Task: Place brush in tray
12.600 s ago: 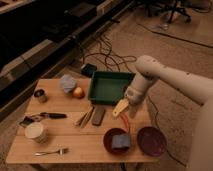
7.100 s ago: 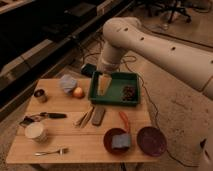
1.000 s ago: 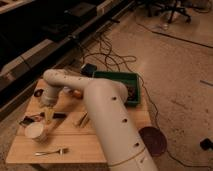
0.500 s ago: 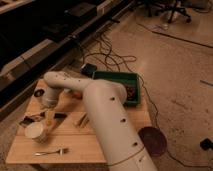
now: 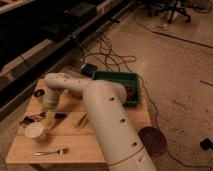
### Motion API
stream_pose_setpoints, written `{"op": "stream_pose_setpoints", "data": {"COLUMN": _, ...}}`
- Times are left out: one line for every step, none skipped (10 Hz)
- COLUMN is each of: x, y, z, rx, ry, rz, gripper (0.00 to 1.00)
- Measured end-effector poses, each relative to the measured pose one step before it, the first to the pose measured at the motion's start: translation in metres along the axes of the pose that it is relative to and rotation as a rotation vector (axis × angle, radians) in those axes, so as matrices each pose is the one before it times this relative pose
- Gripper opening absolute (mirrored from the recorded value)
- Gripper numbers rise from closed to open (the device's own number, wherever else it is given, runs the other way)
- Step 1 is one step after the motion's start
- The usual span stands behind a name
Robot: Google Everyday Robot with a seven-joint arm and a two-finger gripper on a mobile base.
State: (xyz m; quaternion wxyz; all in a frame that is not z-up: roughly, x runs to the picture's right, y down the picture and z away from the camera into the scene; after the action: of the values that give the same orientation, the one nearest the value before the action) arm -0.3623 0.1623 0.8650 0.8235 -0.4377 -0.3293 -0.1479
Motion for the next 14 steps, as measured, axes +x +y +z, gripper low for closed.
{"op": "stream_pose_setpoints", "data": {"x": -0.00027, "y": -0.00135, "z": 0.00165, "rx": 0.00038, "ry": 0.00855, "rz": 0.00190, "gripper": 0.46}}
{"op": "stream_pose_setpoints", "data": {"x": 0.00039, "y": 0.00094, "z": 0.00209, "rx": -0.00718, "ry": 0.01810, "rz": 0.00472, "gripper": 0.38}}
{"op": "stream_pose_setpoints", "data": {"x": -0.00095, "y": 0.00076, "z": 0.00332, "rx": -0.01161, "ry": 0.02905, "rz": 0.01116, "gripper": 0.24}}
{"op": "stream_pose_setpoints", "data": {"x": 0.00096, "y": -0.00100, "z": 0.00083, "rx": 0.00073, "ry": 0.01254, "rz": 0.01348, "gripper": 0.14}}
{"op": "stream_pose_setpoints", "data": {"x": 0.00027, "y": 0.00025, "z": 0.00050, "rx": -0.00332, "ry": 0.00638, "rz": 0.01163, "gripper": 0.07}}
{"op": "stream_pose_setpoints", "data": {"x": 0.00073, "y": 0.00007, "z": 0.00032, "rx": -0.00496, "ry": 0.01111, "rz": 0.02308, "gripper": 0.01}}
{"op": "stream_pose_setpoints", "data": {"x": 0.00135, "y": -0.00018, "z": -0.00015, "rx": -0.00137, "ry": 0.00598, "rz": 0.01526, "gripper": 0.00}}
{"op": "stream_pose_setpoints", "data": {"x": 0.00032, "y": 0.00002, "z": 0.00008, "rx": -0.00019, "ry": 0.00148, "rz": -0.00047, "gripper": 0.00}}
{"op": "stream_pose_setpoints", "data": {"x": 0.00070, "y": -0.00002, "z": -0.00017, "rx": -0.00009, "ry": 0.00155, "rz": 0.00010, "gripper": 0.00}}
{"op": "stream_pose_setpoints", "data": {"x": 0.00018, "y": -0.00009, "z": -0.00001, "rx": 0.00027, "ry": 0.00048, "rz": -0.00076, "gripper": 0.00}}
{"op": "stream_pose_setpoints", "data": {"x": 0.00068, "y": -0.00015, "z": -0.00014, "rx": 0.00040, "ry": 0.00114, "rz": 0.00049, "gripper": 0.00}}
{"op": "stream_pose_setpoints", "data": {"x": 0.00004, "y": 0.00006, "z": 0.00006, "rx": -0.00017, "ry": 0.00006, "rz": -0.00018, "gripper": 0.00}}
{"op": "stream_pose_setpoints", "data": {"x": 0.00021, "y": 0.00004, "z": 0.00002, "rx": -0.00008, "ry": 0.00029, "rz": -0.00072, "gripper": 0.00}}
{"op": "stream_pose_setpoints", "data": {"x": 0.00046, "y": 0.00002, "z": -0.00009, "rx": 0.00006, "ry": 0.00027, "rz": 0.00053, "gripper": 0.00}}
